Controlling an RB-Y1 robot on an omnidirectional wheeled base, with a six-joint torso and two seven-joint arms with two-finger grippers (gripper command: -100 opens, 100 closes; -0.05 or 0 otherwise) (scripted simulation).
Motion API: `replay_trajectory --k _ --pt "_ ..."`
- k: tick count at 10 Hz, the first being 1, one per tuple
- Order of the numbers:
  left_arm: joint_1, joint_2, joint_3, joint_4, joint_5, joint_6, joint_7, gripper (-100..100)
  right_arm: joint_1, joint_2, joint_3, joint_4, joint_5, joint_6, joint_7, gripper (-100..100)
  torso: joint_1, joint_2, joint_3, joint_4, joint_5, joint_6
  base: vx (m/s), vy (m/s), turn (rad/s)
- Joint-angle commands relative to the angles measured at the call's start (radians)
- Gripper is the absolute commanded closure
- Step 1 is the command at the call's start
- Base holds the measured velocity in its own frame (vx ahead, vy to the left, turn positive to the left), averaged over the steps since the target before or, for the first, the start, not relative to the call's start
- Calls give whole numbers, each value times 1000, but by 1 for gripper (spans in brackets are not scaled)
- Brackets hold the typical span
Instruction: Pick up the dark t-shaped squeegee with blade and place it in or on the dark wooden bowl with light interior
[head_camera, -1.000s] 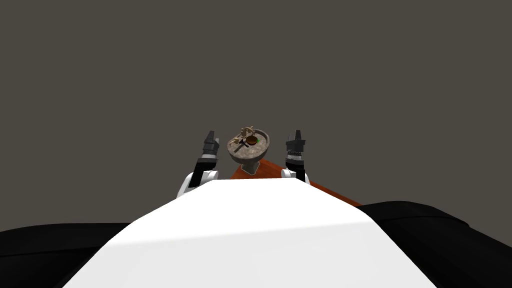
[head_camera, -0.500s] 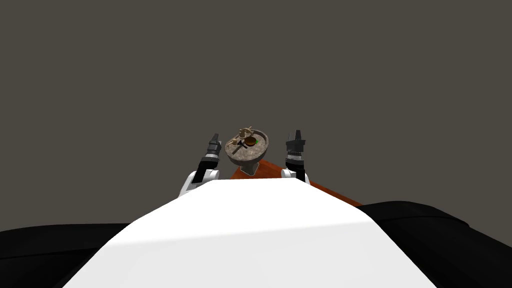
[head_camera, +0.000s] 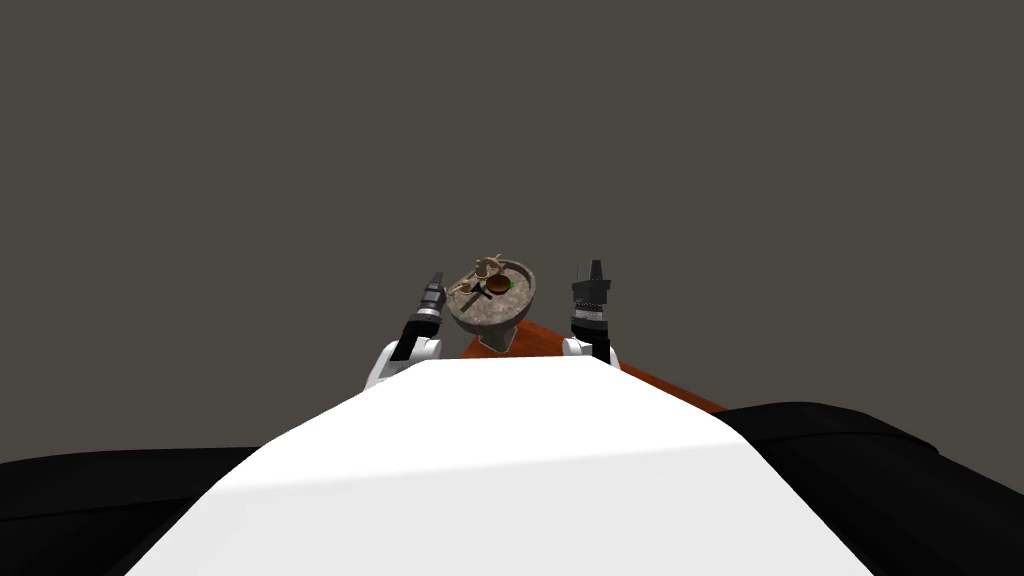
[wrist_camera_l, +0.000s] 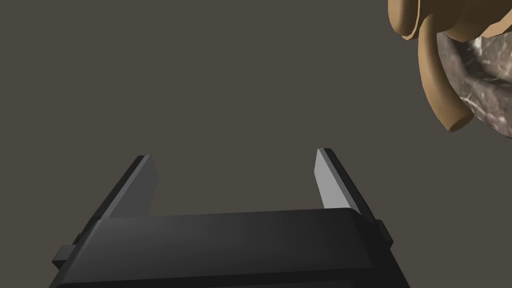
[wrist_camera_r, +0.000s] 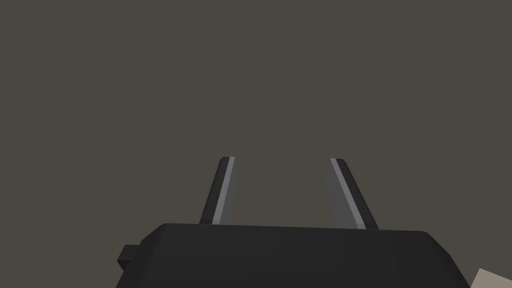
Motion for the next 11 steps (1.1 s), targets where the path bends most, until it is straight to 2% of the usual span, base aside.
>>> replay_trajectory --k 1,6,11 --pt "-4 -8 -4 4 -3 39 -3 -100 0 0 0 0 0 0 0 0 0 0 0 0 0 0 33 -12 -36" --pt "-22 -28 -16 39 -12 146 -12 -100 0 0 0 0 0 0 0 0 0 0 0 0 0 0 34 -11 -30" --pt "-43 -29 -29 80 -24 272 -24 -100 0 0 0 0 0 0 0 0 0 0 0 0 0 0 39 -10 -36"
